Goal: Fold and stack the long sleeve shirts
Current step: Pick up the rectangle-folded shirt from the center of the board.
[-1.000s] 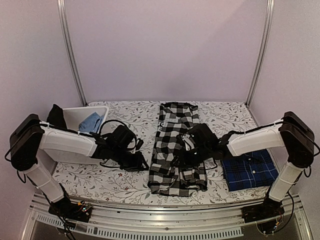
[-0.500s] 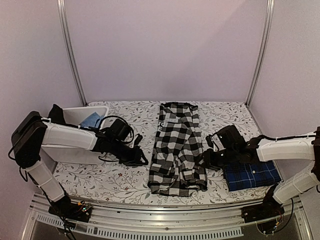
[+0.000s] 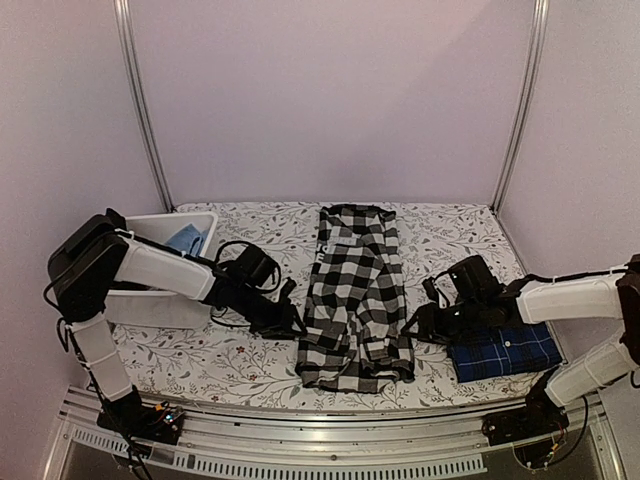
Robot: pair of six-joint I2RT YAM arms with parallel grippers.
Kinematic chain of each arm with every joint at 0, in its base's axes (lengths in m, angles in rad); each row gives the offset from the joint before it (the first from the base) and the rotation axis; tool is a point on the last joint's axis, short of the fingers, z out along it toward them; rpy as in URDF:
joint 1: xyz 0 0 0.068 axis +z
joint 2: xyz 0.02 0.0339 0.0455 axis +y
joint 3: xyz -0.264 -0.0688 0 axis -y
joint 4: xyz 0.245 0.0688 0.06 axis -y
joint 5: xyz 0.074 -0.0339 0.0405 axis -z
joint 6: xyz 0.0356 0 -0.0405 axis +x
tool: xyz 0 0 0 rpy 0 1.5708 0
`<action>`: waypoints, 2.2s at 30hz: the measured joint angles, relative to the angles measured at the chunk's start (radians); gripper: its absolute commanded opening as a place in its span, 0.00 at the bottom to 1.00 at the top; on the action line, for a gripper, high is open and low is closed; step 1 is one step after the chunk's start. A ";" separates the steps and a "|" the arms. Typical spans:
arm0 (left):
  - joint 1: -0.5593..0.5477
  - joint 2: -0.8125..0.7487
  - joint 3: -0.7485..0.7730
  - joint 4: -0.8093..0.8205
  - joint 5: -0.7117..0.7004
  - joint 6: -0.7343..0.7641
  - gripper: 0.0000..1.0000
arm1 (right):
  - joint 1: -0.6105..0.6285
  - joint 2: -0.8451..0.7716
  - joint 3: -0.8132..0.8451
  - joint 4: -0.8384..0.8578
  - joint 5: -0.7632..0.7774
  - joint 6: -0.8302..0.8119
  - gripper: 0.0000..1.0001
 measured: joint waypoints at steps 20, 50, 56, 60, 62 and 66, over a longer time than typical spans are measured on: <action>-0.042 0.033 -0.002 0.045 0.052 -0.071 0.20 | 0.009 0.098 -0.105 0.252 -0.127 0.074 0.48; -0.084 -0.016 -0.126 0.175 0.109 -0.159 0.00 | 0.109 0.131 -0.161 0.350 -0.137 0.206 0.00; -0.111 -0.100 -0.183 0.176 0.107 -0.184 0.00 | 0.150 0.037 -0.194 0.332 -0.132 0.242 0.00; -0.129 -0.143 -0.195 0.174 0.104 -0.201 0.00 | 0.169 -0.036 -0.195 0.310 -0.121 0.270 0.00; -0.130 -0.166 -0.195 0.171 0.103 -0.204 0.00 | 0.171 -0.072 -0.191 0.297 -0.114 0.279 0.00; -0.126 -0.182 -0.161 0.153 0.104 -0.204 0.00 | 0.162 -0.100 -0.142 0.275 -0.103 0.291 0.00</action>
